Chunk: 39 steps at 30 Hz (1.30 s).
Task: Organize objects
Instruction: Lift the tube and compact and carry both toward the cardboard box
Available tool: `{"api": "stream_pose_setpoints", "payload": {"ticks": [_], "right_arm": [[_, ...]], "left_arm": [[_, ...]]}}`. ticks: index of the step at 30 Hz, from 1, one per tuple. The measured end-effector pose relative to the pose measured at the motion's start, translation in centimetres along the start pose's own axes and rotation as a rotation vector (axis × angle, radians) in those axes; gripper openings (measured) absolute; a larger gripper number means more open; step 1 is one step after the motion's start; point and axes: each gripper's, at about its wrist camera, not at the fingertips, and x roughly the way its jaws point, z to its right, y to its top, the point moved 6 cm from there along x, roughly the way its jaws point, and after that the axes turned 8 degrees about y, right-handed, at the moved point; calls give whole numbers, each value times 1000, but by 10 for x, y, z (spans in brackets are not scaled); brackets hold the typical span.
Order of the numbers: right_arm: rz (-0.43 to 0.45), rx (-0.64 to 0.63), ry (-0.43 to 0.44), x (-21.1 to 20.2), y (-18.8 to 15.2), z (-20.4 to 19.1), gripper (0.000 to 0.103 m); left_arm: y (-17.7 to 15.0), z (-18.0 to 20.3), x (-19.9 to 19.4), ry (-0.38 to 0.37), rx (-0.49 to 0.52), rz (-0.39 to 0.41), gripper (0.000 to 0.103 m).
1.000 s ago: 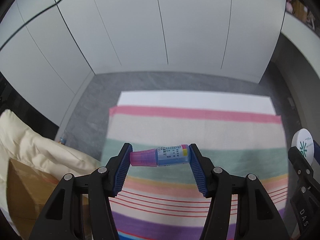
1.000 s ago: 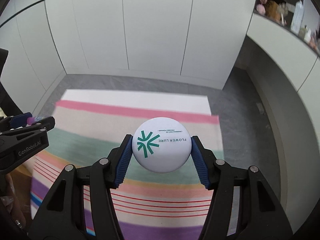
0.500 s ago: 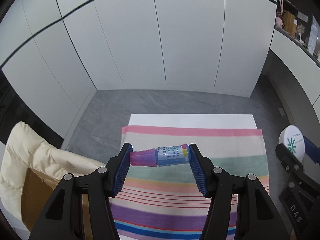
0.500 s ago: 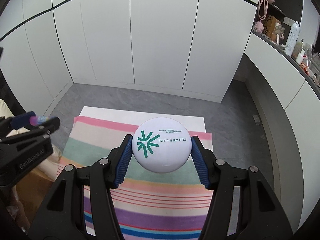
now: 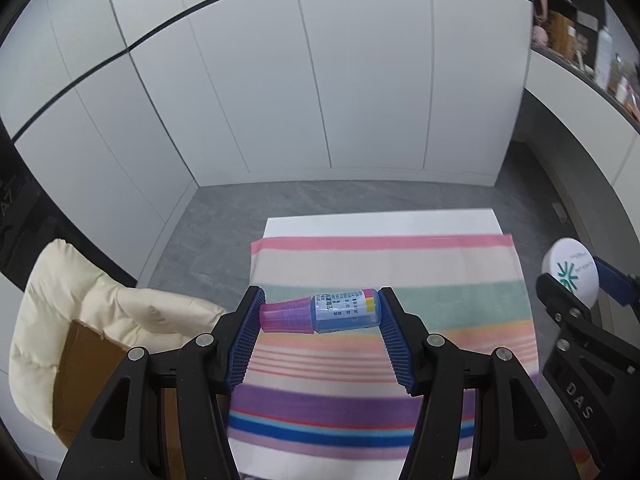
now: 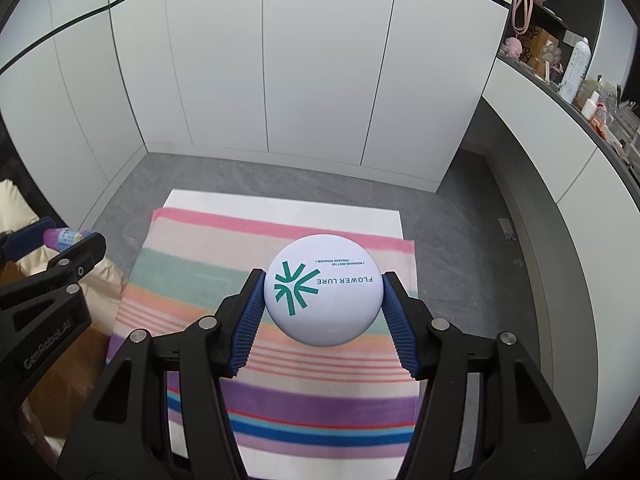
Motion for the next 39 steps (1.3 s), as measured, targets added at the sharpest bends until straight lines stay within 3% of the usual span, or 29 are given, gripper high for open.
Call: {"api": "stream_pose_setpoints", "payload": {"ticks": [8, 20, 29, 34, 39], "right_arm": [[-5, 4, 30, -36, -41, -12, 60], [0, 18, 40, -94, -100, -26, 60], [-57, -1, 43, -109, -154, -35, 60], [-86, -5, 51, -114, -184, -42, 60], [-107, -23, 57, -115, -202, -51, 60]], "left_arm": [[-38, -4, -34, -39, 36, -23, 59], [-98, -19, -97, -92, 108, 9, 59], [-143, -35, -114, -80, 135, 21, 59], [-170, -38, -116, -114, 141, -11, 59], [-181, -39, -119, -117, 153, -3, 59]]}}
